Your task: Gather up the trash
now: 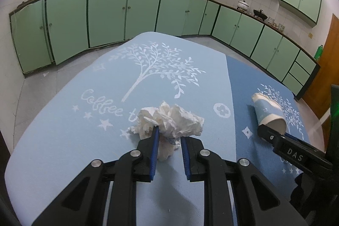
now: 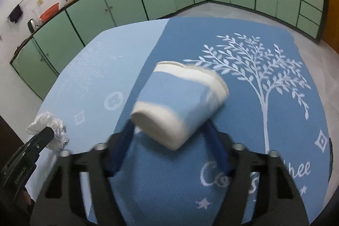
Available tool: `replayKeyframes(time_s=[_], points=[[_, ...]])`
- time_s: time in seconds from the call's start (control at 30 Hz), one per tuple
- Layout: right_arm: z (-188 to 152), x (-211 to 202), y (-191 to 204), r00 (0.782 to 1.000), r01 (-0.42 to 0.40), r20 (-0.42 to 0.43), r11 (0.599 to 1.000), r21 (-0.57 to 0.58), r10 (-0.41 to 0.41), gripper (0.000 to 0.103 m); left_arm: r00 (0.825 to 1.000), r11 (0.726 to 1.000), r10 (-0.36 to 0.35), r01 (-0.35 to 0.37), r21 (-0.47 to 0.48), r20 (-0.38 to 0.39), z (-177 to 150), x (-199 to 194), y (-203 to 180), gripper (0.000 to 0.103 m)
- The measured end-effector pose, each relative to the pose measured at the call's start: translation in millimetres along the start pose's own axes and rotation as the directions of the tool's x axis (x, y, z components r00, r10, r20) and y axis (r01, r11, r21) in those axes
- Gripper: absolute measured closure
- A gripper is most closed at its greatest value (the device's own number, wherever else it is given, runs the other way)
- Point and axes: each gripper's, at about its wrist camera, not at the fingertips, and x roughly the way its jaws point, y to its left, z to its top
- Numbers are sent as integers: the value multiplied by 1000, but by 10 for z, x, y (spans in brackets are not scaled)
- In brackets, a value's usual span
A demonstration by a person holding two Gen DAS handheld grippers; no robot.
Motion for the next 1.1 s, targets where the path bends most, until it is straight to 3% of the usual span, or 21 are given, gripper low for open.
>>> replayKeyframes(time_s=[0.33,0.63,0.83,0.9,0.93,1.0,1.1], points=[[-48,-254,-123,996,12,88,997,-75,-5,51,1000,999,-12,12,31,-9,-76,49,-221,83],[-156,-466,-430,993,-8,119,998,-63,16,55,998,995,-59,61,79,-26,-170,78,-581,85],[-265,-501,-586,998,-5,69,998,-59,9,55,997,991,-71,75,109,-37,-205,60,-775,86],[-309,-471,-611,999,-7,40,999,-53,9,46,998,992,-60,63,107,-31,-200,29,-764,84],[-330,-473,-630,999,-6,37,999,-47,8,36,998,993,-53,56,104,-29,-193,19,-744,80],[-334,-472,-615,999,-10,40,999,-42,11,30,999,995,-41,43,94,-25,-167,11,-705,61],[-301,-440,-572,999,-2,41,999,-41,4,20,1000,997,-22,23,78,-13,-110,6,-608,52]])
